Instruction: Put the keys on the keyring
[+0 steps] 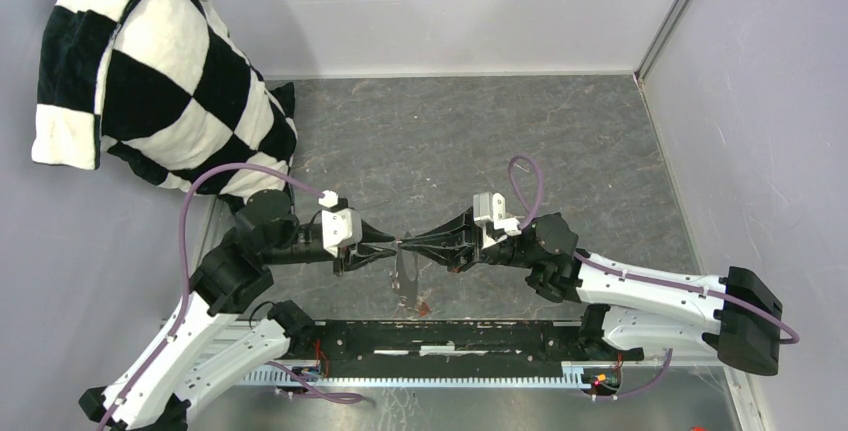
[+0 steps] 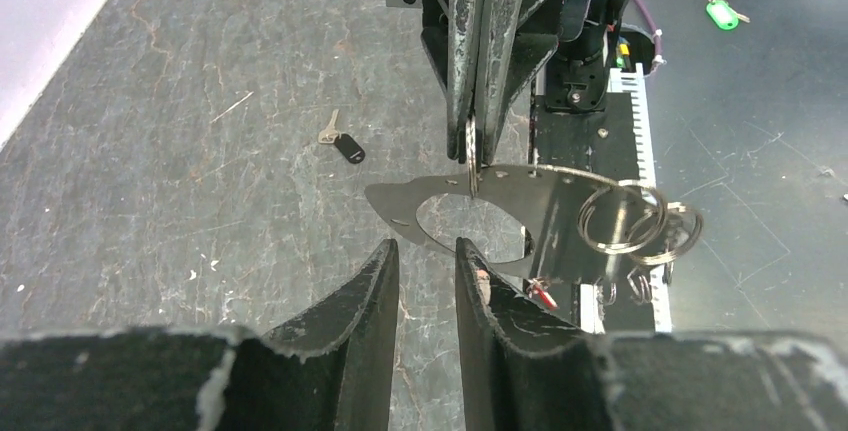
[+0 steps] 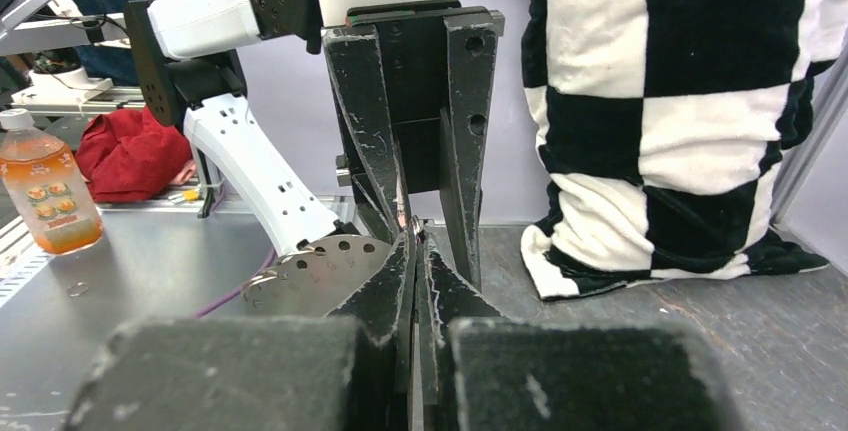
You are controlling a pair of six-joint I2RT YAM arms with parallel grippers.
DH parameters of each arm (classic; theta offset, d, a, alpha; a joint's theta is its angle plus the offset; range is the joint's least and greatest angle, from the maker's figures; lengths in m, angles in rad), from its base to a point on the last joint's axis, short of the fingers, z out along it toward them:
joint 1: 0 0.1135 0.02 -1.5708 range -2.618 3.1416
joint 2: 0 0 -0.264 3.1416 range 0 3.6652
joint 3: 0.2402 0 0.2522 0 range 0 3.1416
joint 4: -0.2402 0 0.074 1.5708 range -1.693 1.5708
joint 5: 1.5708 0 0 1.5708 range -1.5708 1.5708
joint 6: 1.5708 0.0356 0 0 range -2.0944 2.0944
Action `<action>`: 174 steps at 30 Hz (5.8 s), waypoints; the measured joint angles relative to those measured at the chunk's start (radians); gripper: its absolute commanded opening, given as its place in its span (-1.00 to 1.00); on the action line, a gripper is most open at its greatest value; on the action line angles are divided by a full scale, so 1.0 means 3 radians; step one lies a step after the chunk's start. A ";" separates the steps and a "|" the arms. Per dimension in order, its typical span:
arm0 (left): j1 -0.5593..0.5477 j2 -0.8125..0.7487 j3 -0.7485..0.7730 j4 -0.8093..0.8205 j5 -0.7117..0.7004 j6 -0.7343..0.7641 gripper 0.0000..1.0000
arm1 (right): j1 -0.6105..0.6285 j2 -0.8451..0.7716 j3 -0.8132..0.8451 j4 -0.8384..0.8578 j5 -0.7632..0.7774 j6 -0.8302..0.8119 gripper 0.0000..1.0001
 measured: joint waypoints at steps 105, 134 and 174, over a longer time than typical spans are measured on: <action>-0.0003 -0.0540 0.0069 -0.0916 0.0579 0.2402 -0.96 | -0.0142 -0.0078 0.0809 -0.1640 -0.0762 -0.0504 -0.17; -0.0003 0.0020 0.0253 -0.0754 0.0683 0.1762 -0.96 | -0.1151 -0.0155 -0.0586 -0.2502 0.1851 0.0432 0.09; -0.0003 0.0301 0.0314 -0.0645 0.0201 0.0710 -0.96 | -0.2106 0.0524 -0.0777 -0.2523 0.2197 0.1273 0.96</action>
